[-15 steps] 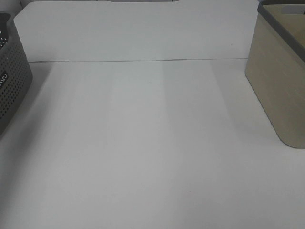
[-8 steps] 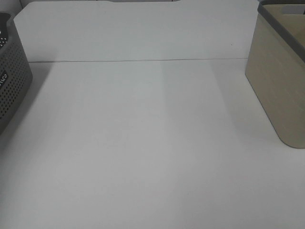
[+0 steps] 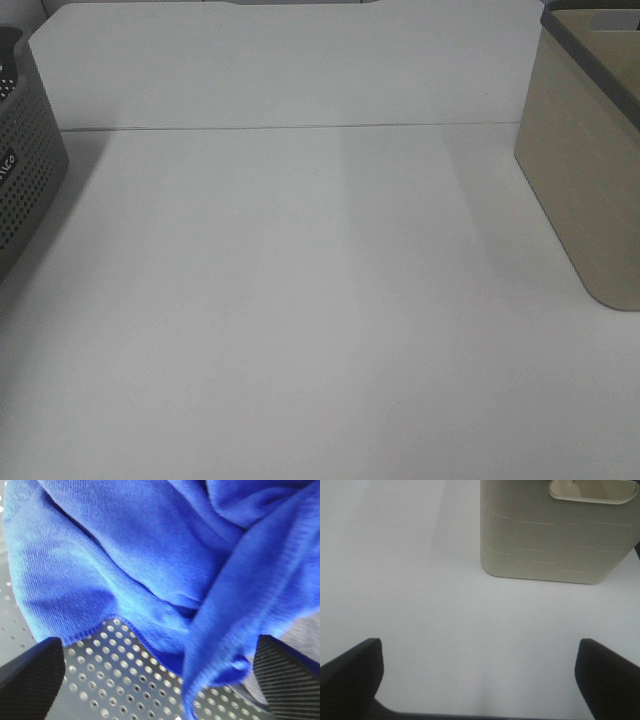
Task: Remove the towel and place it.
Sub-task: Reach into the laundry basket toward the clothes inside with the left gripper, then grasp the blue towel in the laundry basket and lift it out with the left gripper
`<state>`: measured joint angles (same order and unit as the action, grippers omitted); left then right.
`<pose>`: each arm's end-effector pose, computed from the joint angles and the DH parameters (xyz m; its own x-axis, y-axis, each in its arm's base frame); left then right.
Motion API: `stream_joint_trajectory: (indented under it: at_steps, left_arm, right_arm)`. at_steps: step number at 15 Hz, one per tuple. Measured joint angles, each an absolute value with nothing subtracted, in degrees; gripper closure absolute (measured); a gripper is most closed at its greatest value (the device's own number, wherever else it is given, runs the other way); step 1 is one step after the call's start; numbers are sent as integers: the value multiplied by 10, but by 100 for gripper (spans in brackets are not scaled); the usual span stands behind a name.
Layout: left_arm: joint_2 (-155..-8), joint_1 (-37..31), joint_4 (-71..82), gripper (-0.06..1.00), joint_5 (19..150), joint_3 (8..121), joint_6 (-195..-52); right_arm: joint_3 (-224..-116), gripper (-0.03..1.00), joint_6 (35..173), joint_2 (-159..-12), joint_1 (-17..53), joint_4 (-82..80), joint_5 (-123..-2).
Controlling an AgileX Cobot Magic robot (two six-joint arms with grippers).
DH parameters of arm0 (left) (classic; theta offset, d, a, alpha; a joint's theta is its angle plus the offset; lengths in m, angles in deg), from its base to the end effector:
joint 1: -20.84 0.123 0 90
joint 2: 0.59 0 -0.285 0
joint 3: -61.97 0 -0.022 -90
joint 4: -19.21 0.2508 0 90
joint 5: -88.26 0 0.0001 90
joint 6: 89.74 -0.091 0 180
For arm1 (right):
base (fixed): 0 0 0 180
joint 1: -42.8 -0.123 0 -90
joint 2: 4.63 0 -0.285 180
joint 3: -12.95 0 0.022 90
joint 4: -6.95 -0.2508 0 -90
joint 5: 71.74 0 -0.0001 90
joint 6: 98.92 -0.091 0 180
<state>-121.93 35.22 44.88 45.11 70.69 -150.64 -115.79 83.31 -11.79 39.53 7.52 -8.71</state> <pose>0.4077 0.1324 0.2129 -0.5093 0.8411 0.1821 0.7866 0.3691 0.4950 -0.0030 -0.0010 0.2610 -0.5182 -0.0731 -0.8521 -0.0721 0.9965 -0.0417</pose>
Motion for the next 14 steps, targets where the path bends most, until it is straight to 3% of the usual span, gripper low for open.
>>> stream_joint_trajectory:
  at_steps: [2, 3, 6, 10, 14]
  left_arm:
    - [-1229, 352, 449, 8, 453, 707, -1506]
    - [-1234, 352, 449, 21, 447, 707, -1506]
    - [-1240, 352, 448, 39, 436, 707, -1506]
    - [-1242, 352, 437, 77, 408, 707, -1490]
    - [-1242, 352, 433, 83, 405, 707, -1429]
  right_arm:
    - [-1158, -1, 833, -118, 395, 75, -87]
    - [-1158, -1, 833, -118, 395, 75, -87]
    - [-1158, -1, 833, -118, 395, 75, -87]
    - [-1158, -1, 833, -118, 395, 75, -87]
    - [-1158, -1, 833, -118, 395, 75, -87]
